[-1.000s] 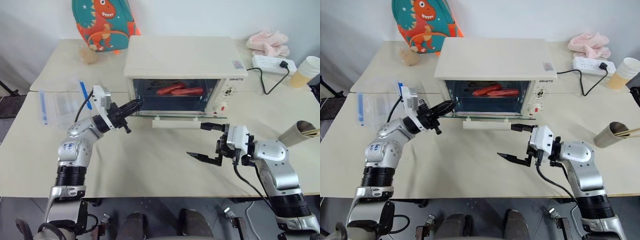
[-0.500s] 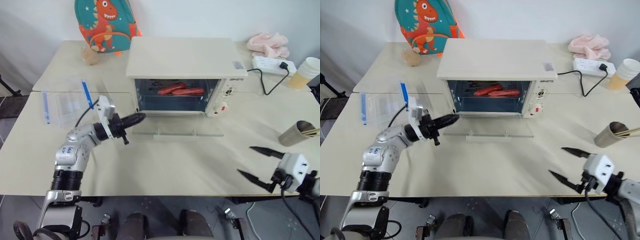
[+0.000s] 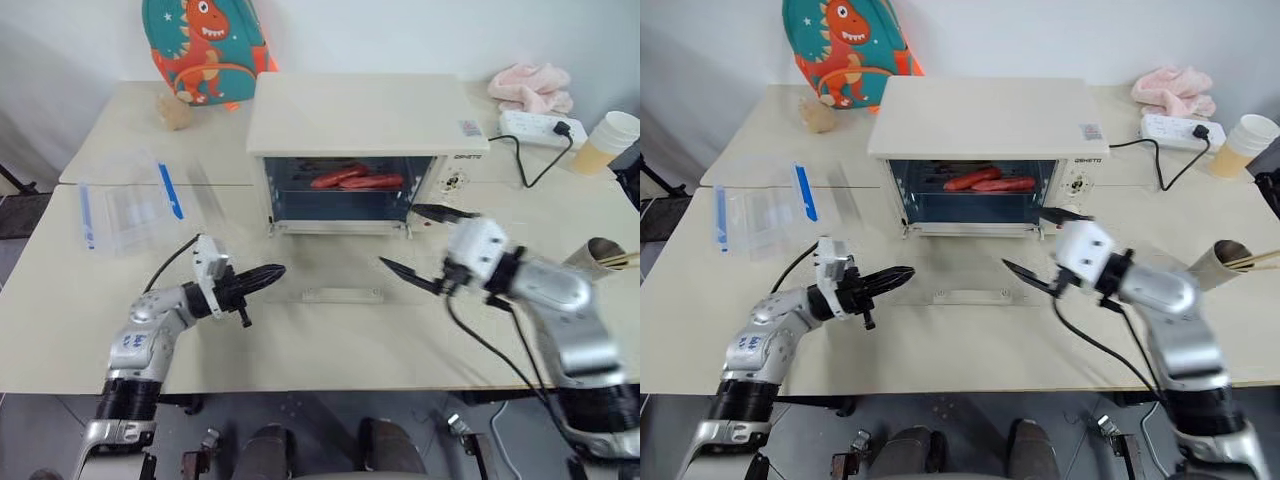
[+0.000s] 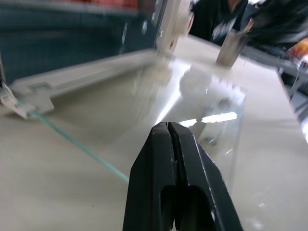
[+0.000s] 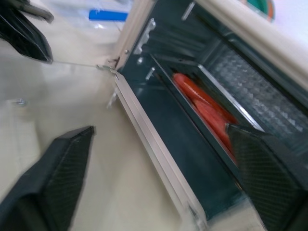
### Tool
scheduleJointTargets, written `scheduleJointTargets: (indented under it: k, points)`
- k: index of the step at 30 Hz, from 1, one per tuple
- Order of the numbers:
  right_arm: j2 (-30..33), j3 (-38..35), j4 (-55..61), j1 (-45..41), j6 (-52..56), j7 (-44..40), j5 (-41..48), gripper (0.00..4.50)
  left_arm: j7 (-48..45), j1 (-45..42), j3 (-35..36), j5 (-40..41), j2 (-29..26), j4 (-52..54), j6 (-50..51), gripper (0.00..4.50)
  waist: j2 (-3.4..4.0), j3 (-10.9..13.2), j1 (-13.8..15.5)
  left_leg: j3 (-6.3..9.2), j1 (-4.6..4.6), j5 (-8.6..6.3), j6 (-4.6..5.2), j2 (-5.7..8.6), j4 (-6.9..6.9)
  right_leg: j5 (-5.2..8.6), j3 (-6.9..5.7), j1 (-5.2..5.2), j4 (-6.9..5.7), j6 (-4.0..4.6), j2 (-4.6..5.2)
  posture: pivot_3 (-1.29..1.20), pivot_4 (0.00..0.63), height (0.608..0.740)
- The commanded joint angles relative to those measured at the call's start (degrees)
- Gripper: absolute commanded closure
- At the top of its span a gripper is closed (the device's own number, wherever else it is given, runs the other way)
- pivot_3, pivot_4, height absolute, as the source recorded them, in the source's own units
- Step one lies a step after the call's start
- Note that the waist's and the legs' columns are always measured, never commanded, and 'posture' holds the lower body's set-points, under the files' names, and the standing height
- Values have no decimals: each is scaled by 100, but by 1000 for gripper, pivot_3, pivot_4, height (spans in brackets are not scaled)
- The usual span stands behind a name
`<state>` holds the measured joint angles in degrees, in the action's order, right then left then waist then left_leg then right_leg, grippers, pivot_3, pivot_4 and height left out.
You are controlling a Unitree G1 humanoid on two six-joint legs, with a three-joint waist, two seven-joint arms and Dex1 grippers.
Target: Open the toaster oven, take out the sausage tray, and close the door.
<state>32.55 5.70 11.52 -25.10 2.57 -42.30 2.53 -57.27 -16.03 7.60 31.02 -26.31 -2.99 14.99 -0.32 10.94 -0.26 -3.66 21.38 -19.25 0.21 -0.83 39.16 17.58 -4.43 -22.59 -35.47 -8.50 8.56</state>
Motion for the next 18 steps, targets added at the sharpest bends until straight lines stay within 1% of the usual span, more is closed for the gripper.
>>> scheduleJointTargets:
  k: [1,3,6,12,13,16,17,18]
  points:
    - [-86,458,-422,-363,-215,628,-1104,0,-30,204,421,389,-127,585,-37,4307,0,0,6,0,0,0,0,0,-2,0,0,-2,-2,0,0,0,150,740]
    - [-181,701,-846,-634,-371,947,-1587,0,115,393,628,542,-182,883,62,3916,0,0,15,-1,1,-1,-1,1,-1,0,-6,-1,-8,0,2,0,150,740]
    - [-315,998,-1440,-1089,-560,1439,-2272,0,333,667,932,716,-253,1286,156,3042,0,0,-6,2,5,-2,0,3,-1,0,-6,-1,-2,0,5,0,150,740]
    - [-557,1233,-2058,-1558,-647,1928,-2916,0,494,929,1111,730,-268,1572,71,1164,0,0,-67,3,4,-2,-2,-1,-2,0,-9,-3,-6,0,1,0,150,740]
    - [-586,1252,-2136,-1603,-638,1987,-2988,0,537,937,1122,728,-247,1586,58,958,0,0,-70,3,4,-2,-2,0,-3,0,-9,-3,-6,0,2,0,150,740]
    - [-683,1325,-2408,-1793,-596,2218,-3281,570,600,994,1104,738,-192,1676,27,934,0,0,-126,3,5,-2,-2,0,-4,0,-9,-3,-6,0,2,0,150,740]
    - [-684,1343,-2453,-1828,-630,2262,-3341,913,609,1008,1095,743,-183,1699,26,934,0,0,-138,3,5,-2,-2,0,-5,0,-9,-3,-5,0,1,0,150,740]
    - [-678,1356,-2472,-1841,-680,2294,-3371,913,615,1020,1090,738,-177,1716,18,934,0,0,-141,4,4,-2,-2,-1,-6,0,-9,-3,-6,0,1,0,150,740]
